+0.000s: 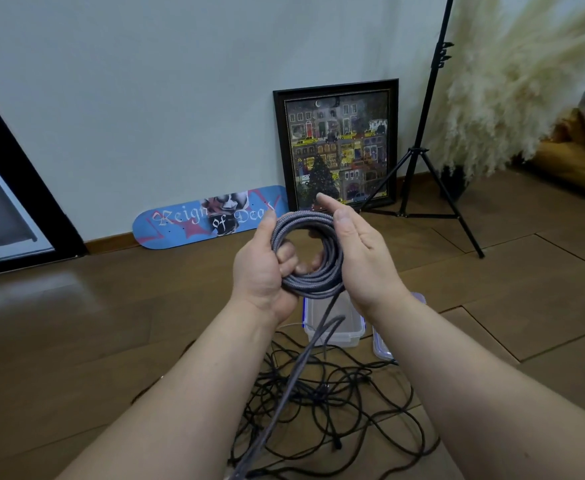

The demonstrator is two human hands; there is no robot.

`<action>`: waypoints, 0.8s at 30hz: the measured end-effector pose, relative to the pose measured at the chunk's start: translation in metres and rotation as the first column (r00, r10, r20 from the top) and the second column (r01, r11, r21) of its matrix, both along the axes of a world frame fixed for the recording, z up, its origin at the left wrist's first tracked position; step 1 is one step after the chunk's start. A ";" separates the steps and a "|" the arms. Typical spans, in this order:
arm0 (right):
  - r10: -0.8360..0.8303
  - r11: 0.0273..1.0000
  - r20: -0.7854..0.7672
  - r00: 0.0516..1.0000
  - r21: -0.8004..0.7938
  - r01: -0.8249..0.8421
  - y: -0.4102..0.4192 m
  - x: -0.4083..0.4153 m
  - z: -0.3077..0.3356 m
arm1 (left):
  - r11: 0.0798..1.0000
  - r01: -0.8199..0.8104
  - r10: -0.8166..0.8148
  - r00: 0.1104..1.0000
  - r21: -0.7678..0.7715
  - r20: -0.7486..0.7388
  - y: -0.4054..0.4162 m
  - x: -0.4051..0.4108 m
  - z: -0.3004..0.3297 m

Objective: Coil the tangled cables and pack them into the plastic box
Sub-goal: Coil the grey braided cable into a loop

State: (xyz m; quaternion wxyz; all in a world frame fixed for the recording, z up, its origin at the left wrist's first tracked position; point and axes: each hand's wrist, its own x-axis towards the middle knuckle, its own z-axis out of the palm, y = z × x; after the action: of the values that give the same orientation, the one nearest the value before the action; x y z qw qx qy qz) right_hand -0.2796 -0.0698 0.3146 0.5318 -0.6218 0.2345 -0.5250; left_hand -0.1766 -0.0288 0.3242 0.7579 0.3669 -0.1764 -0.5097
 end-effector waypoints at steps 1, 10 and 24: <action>-0.058 0.998 -0.013 0.998 -0.005 0.058 0.000 0.002 -0.002 | 1.000 -0.017 0.017 0.999 0.007 0.039 -0.001 -0.003 -0.002; -0.366 0.930 -0.167 0.916 -0.105 0.352 -0.011 0.006 -0.011 | 0.999 -0.018 0.010 0.962 0.028 0.272 -0.005 -0.011 -0.003; -0.453 0.755 -0.742 0.495 -0.614 -0.230 0.002 -0.009 -0.014 | 0.986 0.080 -0.132 0.905 0.143 0.404 0.003 0.022 -0.005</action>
State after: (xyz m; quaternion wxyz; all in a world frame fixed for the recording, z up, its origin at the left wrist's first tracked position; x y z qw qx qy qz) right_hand -0.2891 -0.0683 0.3004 0.0550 -0.9207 0.3142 -0.2248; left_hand -0.1546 -0.0254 0.3191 0.6508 0.5021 -0.3199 -0.4712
